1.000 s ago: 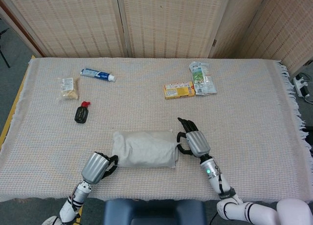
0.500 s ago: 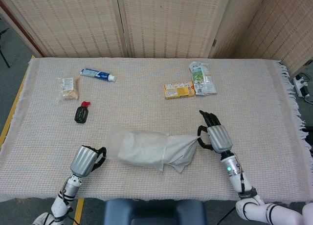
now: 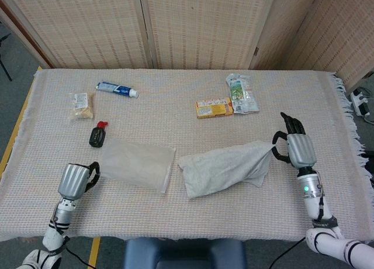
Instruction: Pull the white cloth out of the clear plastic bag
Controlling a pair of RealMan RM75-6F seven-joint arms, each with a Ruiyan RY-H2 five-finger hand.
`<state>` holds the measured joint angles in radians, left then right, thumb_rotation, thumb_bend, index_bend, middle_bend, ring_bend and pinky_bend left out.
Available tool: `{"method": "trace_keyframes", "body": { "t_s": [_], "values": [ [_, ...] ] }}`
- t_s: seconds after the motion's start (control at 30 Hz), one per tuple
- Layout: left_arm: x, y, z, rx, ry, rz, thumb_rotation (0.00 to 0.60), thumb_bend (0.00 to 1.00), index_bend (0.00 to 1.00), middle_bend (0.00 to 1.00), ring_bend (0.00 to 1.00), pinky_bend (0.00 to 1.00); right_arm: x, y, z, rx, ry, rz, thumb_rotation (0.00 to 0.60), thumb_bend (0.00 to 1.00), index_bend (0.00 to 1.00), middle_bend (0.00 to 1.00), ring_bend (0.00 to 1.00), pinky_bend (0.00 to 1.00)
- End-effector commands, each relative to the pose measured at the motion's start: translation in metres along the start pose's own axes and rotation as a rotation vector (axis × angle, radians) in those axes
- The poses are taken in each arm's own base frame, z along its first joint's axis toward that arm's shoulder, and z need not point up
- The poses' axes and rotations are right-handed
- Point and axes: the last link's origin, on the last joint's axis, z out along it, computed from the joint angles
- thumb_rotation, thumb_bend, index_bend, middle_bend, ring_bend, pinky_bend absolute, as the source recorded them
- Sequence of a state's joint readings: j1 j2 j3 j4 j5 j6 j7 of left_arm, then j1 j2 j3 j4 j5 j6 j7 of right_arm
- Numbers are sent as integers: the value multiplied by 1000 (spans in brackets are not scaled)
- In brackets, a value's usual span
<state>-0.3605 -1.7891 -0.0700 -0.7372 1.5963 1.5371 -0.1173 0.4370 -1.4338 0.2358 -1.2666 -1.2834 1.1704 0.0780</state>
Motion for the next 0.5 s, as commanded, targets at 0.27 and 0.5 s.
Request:
{"method": "trace_keyframes", "body": {
  "t_s": [0.27,0.5],
  "values": [
    [-6,7,-8,-18,-77,-32,600,519,572,1000,1000,1000,8,11,-9,-2,-29,20,600,337,336,0,0,0],
    [11,22,-23,-22,-270,-161,600,134,93,589,535,672,25,12,-45,70,-82,-121,600,131,0,0,0,0]
  ]
}}
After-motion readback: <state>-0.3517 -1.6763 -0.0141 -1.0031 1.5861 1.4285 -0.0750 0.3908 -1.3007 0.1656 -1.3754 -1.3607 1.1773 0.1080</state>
